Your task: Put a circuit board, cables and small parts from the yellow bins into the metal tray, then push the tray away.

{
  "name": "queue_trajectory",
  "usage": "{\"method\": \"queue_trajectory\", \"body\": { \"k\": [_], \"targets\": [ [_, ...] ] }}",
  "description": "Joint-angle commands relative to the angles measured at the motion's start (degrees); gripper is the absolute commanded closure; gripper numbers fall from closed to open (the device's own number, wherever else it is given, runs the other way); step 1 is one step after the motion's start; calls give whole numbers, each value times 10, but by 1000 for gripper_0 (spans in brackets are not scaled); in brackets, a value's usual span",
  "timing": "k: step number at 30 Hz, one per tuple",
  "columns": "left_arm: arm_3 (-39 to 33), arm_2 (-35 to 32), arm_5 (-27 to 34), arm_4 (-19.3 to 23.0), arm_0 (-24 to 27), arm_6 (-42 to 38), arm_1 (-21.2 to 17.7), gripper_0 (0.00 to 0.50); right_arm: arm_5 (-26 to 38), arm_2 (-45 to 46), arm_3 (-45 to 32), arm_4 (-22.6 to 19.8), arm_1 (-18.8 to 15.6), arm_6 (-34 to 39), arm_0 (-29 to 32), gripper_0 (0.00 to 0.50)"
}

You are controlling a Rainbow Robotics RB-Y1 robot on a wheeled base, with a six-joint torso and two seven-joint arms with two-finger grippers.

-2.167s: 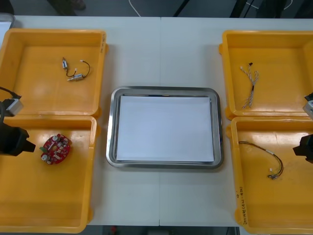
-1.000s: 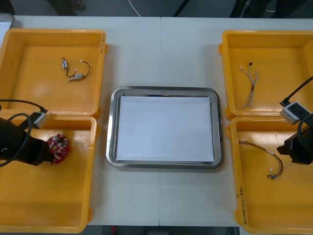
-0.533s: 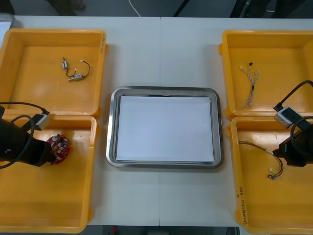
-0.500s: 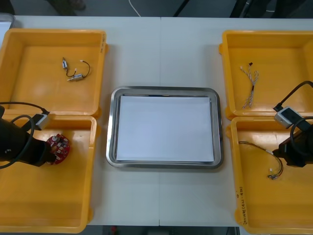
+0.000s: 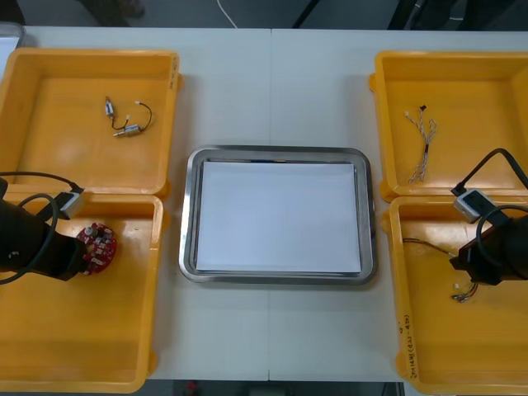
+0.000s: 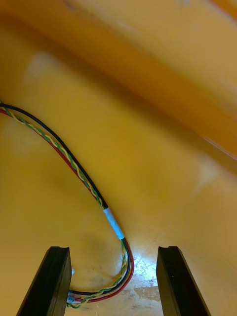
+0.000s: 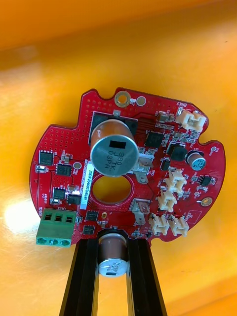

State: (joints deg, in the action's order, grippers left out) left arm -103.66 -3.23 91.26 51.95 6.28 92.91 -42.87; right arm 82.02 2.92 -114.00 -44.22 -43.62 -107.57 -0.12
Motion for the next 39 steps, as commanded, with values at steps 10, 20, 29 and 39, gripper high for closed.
{"method": "queue_trajectory", "body": {
  "k": [10, 20, 29, 39],
  "targets": [
    [-34, -38, 49, 26, 9, 20, -7, 500, -38, -28, 31, 2, -22, -33, -1, 0],
    [-74, -69, 132, 21, 48, 1, -7, 500, -61, -41, 48, 7, -22, -34, -1, 0],
    [-137, -84, 187, 19, 76, -46, -7, 499, -63, -42, 55, 10, -22, -35, 0, 0],
    [-208, -51, 187, 33, 127, -147, -8, 499, -81, -46, 79, 4, -22, -36, 0, 0]
  ]
}}
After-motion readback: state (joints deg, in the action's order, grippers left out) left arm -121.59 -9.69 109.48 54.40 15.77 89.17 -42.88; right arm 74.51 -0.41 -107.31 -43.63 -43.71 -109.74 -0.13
